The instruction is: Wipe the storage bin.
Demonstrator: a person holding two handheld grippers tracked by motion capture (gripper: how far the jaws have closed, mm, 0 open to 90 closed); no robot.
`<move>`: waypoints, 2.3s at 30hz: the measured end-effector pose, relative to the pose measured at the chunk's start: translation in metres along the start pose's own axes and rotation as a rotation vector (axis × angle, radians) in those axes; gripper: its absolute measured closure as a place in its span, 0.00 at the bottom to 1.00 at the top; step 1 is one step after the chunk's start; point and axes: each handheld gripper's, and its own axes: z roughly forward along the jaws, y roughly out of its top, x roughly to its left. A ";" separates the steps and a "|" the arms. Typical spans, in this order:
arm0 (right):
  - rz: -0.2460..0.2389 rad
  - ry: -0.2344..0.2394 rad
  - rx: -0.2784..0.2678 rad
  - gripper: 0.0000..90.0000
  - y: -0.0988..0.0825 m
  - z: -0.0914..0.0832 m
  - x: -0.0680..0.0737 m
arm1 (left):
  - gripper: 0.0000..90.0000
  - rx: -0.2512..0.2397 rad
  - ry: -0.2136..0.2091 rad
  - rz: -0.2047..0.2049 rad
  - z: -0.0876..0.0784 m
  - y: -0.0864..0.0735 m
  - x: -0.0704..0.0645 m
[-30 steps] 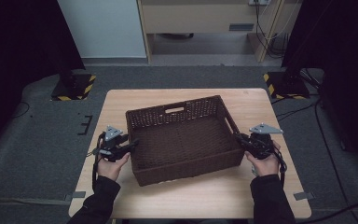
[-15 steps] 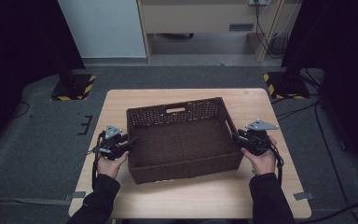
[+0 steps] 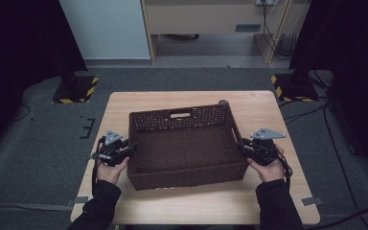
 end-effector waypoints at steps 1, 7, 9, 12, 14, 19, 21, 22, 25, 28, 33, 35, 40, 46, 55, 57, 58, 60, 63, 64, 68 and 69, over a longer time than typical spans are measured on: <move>0.002 0.001 -0.010 0.73 0.001 0.000 0.000 | 0.67 0.004 0.002 0.006 0.000 0.001 0.000; 0.019 0.002 -0.024 0.72 0.003 0.015 -0.008 | 0.67 0.010 -0.007 0.009 0.001 0.002 0.003; 0.011 0.007 -0.019 0.74 0.003 0.016 -0.007 | 0.67 0.004 -0.007 0.004 0.001 0.002 0.003; 0.013 0.000 -0.012 0.75 0.002 0.015 -0.004 | 0.63 -0.004 -0.009 0.005 -0.001 0.003 0.003; 0.020 0.004 -0.010 0.75 0.002 0.014 -0.003 | 0.58 -0.011 -0.017 0.010 -0.003 0.004 0.003; 0.002 0.007 -0.007 0.74 0.000 0.011 0.002 | 0.57 0.019 -0.021 0.023 -0.002 0.003 0.005; 0.010 0.013 -0.006 0.74 -0.001 0.009 0.003 | 0.56 0.030 -0.031 0.025 -0.001 0.000 0.008; 0.016 0.011 -0.011 0.74 -0.001 0.009 0.004 | 0.57 0.026 -0.037 0.021 -0.002 -0.001 0.008; 0.007 0.017 -0.009 0.74 -0.002 0.007 0.007 | 0.58 0.030 -0.041 0.018 -0.005 -0.003 0.010; 0.007 0.019 -0.011 0.74 -0.002 0.007 0.011 | 0.60 0.028 -0.038 0.012 -0.008 -0.006 0.011; 0.016 0.033 -0.045 0.66 0.001 0.006 0.010 | 0.64 0.042 -0.008 0.031 -0.009 -0.004 0.009; 0.021 0.043 -0.074 0.64 0.003 0.002 0.009 | 0.65 0.041 -0.004 0.024 -0.008 -0.003 0.010; 0.037 0.027 -0.127 0.56 0.005 -0.009 0.002 | 0.68 0.039 -0.012 0.005 -0.009 -0.004 0.016; 0.050 -0.003 -0.113 0.50 -0.005 -0.010 -0.012 | 0.69 0.044 -0.011 0.006 -0.011 -0.004 0.018; 0.054 -0.046 -0.079 0.45 -0.022 -0.012 -0.022 | 0.69 0.047 -0.010 0.005 -0.014 -0.005 0.021; 0.056 -0.057 -0.078 0.45 -0.026 -0.015 -0.025 | 0.69 0.045 -0.012 0.002 -0.014 -0.005 0.022; 0.061 -0.064 -0.075 0.45 -0.027 -0.016 -0.027 | 0.69 0.045 -0.013 0.002 -0.014 -0.005 0.022; 0.076 -0.079 -0.069 0.44 -0.031 -0.020 -0.030 | 0.69 0.048 -0.013 0.003 -0.014 -0.005 0.023; 0.084 -0.101 -0.061 0.44 -0.038 -0.024 -0.034 | 0.69 0.046 -0.019 -0.006 -0.016 -0.006 0.027; 0.086 -0.108 -0.055 0.43 -0.041 -0.026 -0.036 | 0.69 0.045 -0.019 -0.008 -0.016 -0.007 0.028; 0.095 -0.131 -0.049 0.42 -0.048 -0.030 -0.041 | 0.69 0.047 -0.023 -0.009 -0.017 -0.007 0.031; 0.097 -0.138 -0.047 0.42 -0.050 -0.032 -0.043 | 0.69 0.047 -0.023 -0.008 -0.017 -0.007 0.031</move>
